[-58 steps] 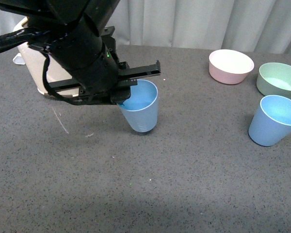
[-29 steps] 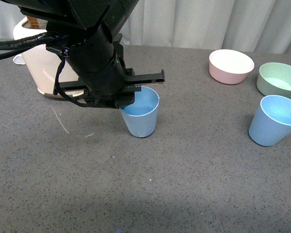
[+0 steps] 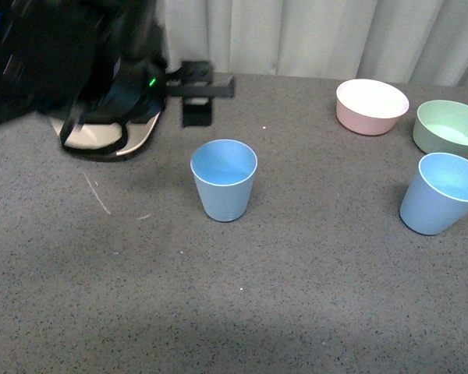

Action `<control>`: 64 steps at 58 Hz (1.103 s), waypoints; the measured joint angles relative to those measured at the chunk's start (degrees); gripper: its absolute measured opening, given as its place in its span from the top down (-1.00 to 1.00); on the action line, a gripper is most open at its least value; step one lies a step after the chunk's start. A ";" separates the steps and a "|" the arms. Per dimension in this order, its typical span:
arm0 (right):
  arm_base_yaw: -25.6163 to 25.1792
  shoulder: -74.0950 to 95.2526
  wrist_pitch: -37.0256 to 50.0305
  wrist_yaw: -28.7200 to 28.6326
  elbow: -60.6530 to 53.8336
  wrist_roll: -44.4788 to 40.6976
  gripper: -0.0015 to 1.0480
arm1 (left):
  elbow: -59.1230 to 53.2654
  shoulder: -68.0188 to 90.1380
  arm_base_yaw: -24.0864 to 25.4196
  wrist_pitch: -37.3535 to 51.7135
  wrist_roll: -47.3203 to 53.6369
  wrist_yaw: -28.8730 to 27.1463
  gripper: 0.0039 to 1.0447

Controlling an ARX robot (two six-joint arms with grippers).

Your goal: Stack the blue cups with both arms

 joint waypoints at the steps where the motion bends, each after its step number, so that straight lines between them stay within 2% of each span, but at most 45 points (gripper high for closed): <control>1: 0.00 0.00 0.00 0.02 0.00 0.00 -0.81 | -1.73 -0.28 0.26 3.04 0.85 0.00 -0.12; 2: 0.00 0.00 0.00 0.00 0.00 0.00 -0.81 | -3.26 -0.68 0.52 5.95 2.03 0.04 -0.09; 4: 0.00 0.00 0.00 0.04 0.00 0.00 -0.81 | -9.20 -2.54 1.75 17.92 4.42 0.48 0.05; 8: 0.00 0.00 0.00 0.02 0.00 0.00 -0.81 | -15.26 -7.32 3.56 30.67 6.62 1.57 0.26; 12: 0.00 0.00 0.00 0.00 0.00 0.00 -0.81 | -19.10 -13.29 5.27 36.13 7.69 2.95 0.47; 19: 0.00 0.00 0.00 -0.02 0.00 0.00 -0.81 | -26.51 -20.48 7.91 37.79 8.83 5.18 0.88; 21: 0.00 0.00 0.00 -0.02 0.00 0.00 -0.81 | -28.37 -21.24 8.50 37.79 8.92 5.92 0.93; 35: 0.00 0.00 0.00 0.00 0.00 0.00 -0.81 | -41.07 -35.56 13.57 35.01 9.57 11.13 0.93; 57: 0.00 0.00 0.00 0.00 0.00 0.00 -0.81 | -48.50 -51.84 17.27 25.66 9.70 14.86 0.93; 59: 0.00 0.00 0.00 0.00 0.00 0.00 -0.81 | -49.07 -53.86 18.99 24.24 9.70 17.70 0.93; 64: 0.00 0.00 0.00 0.00 0.00 0.00 -0.81 | -50.10 -58.21 21.35 20.98 9.73 18.71 0.93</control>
